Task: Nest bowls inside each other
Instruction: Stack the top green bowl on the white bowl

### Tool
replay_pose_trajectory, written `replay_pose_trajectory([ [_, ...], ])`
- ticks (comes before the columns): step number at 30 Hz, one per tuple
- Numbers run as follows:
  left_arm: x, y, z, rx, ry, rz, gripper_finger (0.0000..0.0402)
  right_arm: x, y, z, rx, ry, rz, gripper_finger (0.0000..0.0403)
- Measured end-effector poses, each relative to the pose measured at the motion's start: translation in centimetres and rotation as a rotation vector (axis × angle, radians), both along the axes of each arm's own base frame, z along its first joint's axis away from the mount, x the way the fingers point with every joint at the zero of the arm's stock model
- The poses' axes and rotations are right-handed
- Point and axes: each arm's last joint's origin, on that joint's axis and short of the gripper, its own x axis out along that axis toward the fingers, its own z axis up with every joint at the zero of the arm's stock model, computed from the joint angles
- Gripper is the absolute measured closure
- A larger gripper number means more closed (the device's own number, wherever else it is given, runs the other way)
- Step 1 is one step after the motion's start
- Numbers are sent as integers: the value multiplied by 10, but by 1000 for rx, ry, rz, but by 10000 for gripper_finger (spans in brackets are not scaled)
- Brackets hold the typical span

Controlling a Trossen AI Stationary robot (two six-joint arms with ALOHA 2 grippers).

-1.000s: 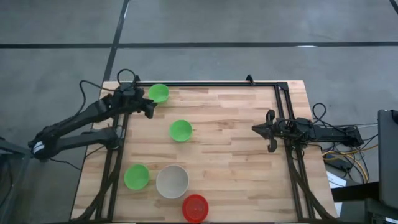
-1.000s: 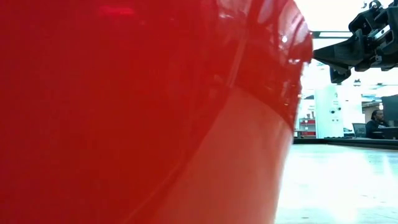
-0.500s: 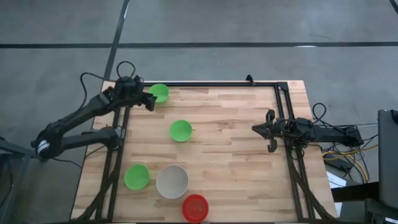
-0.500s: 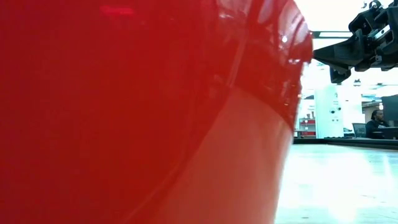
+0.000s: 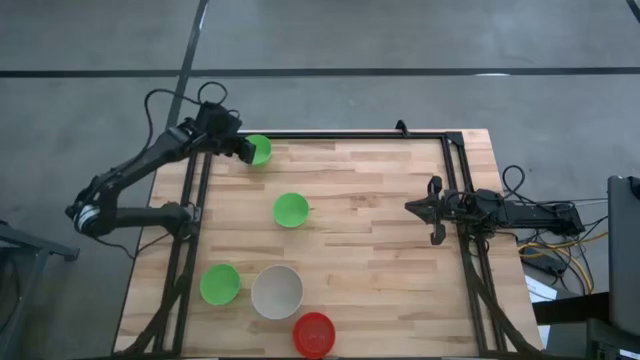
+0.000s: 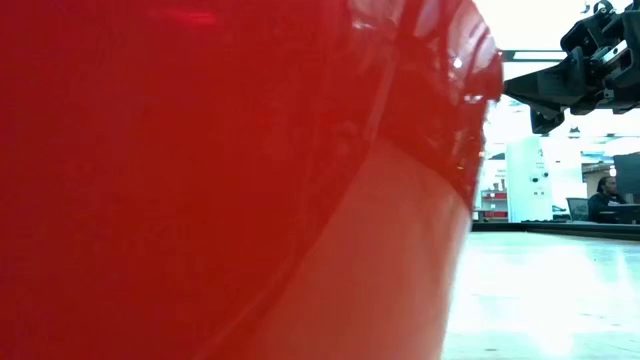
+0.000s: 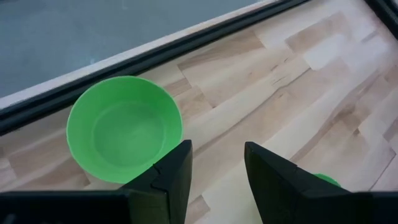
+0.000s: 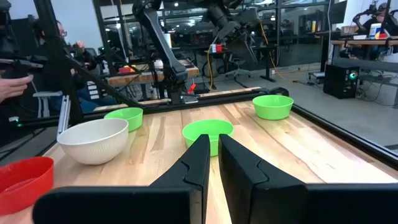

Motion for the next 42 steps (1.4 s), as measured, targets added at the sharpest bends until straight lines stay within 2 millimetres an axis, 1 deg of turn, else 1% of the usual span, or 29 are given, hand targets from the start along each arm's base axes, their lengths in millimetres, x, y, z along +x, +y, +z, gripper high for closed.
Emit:
replay_pose_trajectory([
  [3, 2, 6, 2, -20, 16, 7, 244, 0, 0, 0, 1, 0, 0, 369],
  [10, 3, 16, -2, -64, 29, 23, 201, 0, 0, 0, 0, 0, 0, 369],
  [13, 5, 19, -6, -80, 41, 29, 191, 0, 0, 0, 0, 0, 0, 369],
  [26, 15, 32, -29, -180, 61, -40, 189, 0, 0, 0, 1, 0, 0, 369],
  [35, 20, 42, -37, -189, 51, -44, 189, 0, 0, 0, 1, 0, 0, 369],
  [42, 24, 47, -49, -229, 77, -40, 193, 0, 0, 0, 0, 0, 0, 369],
])
